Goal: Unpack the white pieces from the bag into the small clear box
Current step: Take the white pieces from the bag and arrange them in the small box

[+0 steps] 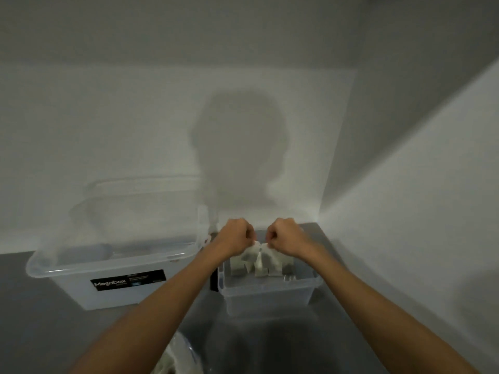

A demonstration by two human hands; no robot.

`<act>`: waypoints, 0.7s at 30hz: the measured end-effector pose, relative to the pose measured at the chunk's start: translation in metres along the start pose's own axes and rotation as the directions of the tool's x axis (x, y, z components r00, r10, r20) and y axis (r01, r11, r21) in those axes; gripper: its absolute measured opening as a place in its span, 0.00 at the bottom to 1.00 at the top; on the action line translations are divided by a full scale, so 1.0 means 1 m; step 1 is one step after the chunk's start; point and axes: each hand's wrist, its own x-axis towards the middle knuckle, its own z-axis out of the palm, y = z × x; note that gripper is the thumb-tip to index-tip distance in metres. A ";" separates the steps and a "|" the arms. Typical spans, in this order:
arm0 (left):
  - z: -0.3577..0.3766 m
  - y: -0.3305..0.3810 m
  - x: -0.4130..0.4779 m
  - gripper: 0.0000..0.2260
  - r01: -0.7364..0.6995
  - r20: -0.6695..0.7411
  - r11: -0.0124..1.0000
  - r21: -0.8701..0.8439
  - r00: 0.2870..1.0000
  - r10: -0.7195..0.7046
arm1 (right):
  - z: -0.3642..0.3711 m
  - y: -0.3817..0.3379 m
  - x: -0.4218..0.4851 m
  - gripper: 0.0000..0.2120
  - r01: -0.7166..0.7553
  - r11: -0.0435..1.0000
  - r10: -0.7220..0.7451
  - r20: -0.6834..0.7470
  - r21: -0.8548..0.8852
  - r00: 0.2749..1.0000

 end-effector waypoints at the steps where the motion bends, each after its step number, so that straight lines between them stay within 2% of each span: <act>1: 0.010 -0.002 0.006 0.05 0.035 0.021 0.997 0.062 0.999 -0.036 | 0.009 0.005 0.007 0.07 -0.003 1.000 0.003 0.023 0.000 1.000; 4: 0.029 -0.006 0.017 0.08 0.084 0.074 0.950 0.299 0.991 -0.111 | 0.032 0.013 0.021 0.09 -0.009 1.000 0.010 0.080 -0.004 0.997; 9: 0.043 -0.004 0.024 0.12 0.032 0.152 0.794 0.608 0.976 -0.156 | 0.059 0.018 0.039 0.08 -0.039 0.999 0.035 0.157 0.026 0.987; 14: 0.048 -0.001 0.031 0.12 -0.033 0.209 0.720 0.693 0.965 -0.157 | 0.076 0.015 0.045 0.08 -0.055 0.998 0.051 0.172 0.016 0.984; 21: 0.046 -0.002 0.029 0.11 -0.057 0.197 0.615 0.786 0.967 -0.163 | 0.087 0.013 0.046 0.10 -0.035 0.998 0.039 0.108 -0.043 0.993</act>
